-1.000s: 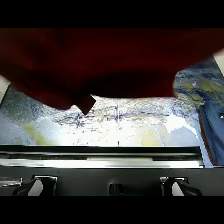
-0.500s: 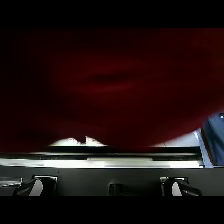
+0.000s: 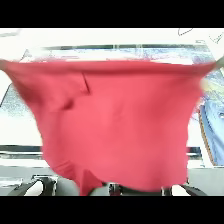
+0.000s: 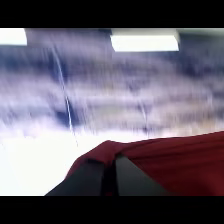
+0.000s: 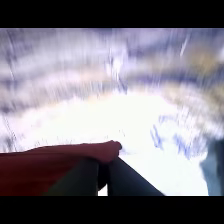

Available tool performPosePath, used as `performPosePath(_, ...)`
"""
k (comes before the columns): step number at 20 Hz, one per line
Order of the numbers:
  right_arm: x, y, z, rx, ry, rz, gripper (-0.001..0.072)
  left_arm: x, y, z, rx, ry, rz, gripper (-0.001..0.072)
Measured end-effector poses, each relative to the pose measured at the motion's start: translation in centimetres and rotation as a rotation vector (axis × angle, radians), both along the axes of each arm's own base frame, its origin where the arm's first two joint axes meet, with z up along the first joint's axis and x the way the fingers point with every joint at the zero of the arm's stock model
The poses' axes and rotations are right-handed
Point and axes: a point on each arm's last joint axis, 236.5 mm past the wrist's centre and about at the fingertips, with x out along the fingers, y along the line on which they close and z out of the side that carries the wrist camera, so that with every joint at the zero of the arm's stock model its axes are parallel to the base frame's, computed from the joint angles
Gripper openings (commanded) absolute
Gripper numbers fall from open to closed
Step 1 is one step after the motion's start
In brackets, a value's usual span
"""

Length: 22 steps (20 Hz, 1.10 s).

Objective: Fold the clothes and pants, and hang the long-sleeved shirts on hangers.

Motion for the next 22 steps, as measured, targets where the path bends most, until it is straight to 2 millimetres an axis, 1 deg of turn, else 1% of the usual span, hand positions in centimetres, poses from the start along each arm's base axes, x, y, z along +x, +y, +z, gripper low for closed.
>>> performPosePath(2,1.5,1.4,-9.7,0.032,0.24,0.014,0.0034,2.1,-1.2,-9.7,-0.062,0.204,-0.016,0.0021)
performPosePath(3,1.9,2.2,-13.5,0.049,0.319,0.008,0.0034,2.7,-1.8,-14.1,-0.09,0.285,-0.014,0.0022)
performPosePath(4,2.4,2.8,-17.2,0.062,0.389,-0.004,0.0035,3.4,-2.5,-17.6,-0.121,0.344,-0.008,0.0022)
performPosePath(5,2.9,3.3,-20.1,0.072,0.436,-0.017,0.0036,3.8,-3.1,-20.7,-0.147,0.399,0.0,0.0022)
performPosePath(6,3.7,3.6,-22.4,0.081,0.458,-0.033,0.0036,4.8,-3.4,-23.0,-0.177,0.428,0.02,0.0022)
performPosePath(7,4.8,3.6,-23.9,0.086,0.451,-0.052,0.0036,5.8,-3.5,-24.8,-0.2,0.443,0.039,0.0022)
performPosePath(8,6.0,3.6,-24.8,0.092,0.425,-0.073,0.0036,6.8,-3.5,-25.9,-0.209,0.446,0.056,0.0022)
performPosePath(9,7.6,3.4,-25.1,0.097,0.374,-0.097,0.0036,8.3,-3.4,-26.3,-0.214,0.424,0.067,0.0022)
performPosePath(12,12.3,2.8,-24.3,0.11,0.189,-0.153,0.0036,12.3,-3.1,-26.1,-0.19,0.328,0.075,0.0022)
performPosePath(14,14.8,2.3,-23.8,0.129,0.087,-0.197,0.0036,14.4,-3.3,-25.9,-0.172,0.27,0.082,0.0022)
performPosePath(16,16.3,1.9,-24.1,0.149,0.035,-0.235,0.0036,16.0,-3.8,-26.5,-0.157,0.234,0.091,0.0022)
performPosePath(17,16.8,1.8,-24.5,0.158,0.025,-0.25,0.0036,16.4,-4.2,-27.2,-0.151,0.233,0.089,0.0022)
performPosePath(20,17.2,1.7,-26.4,0.174,0.041,-0.276,0.0036,17.1,-5.5,-29.6,-0.155,0.259,0.092,0.0023)
performPosePath(21,17.2,1.7,-26.6,0.18,0.045,-0.281,0.0036,17.1,-5.8,-30.1,-0.165,0.274,0.099,0.0023)
performPosePath(22,17.4,1.6,-26.4,0.186,0.041,-0.288,0.0037,17.3,-5.8,-29.9,-0.171,0.271,0.104,0.0023)
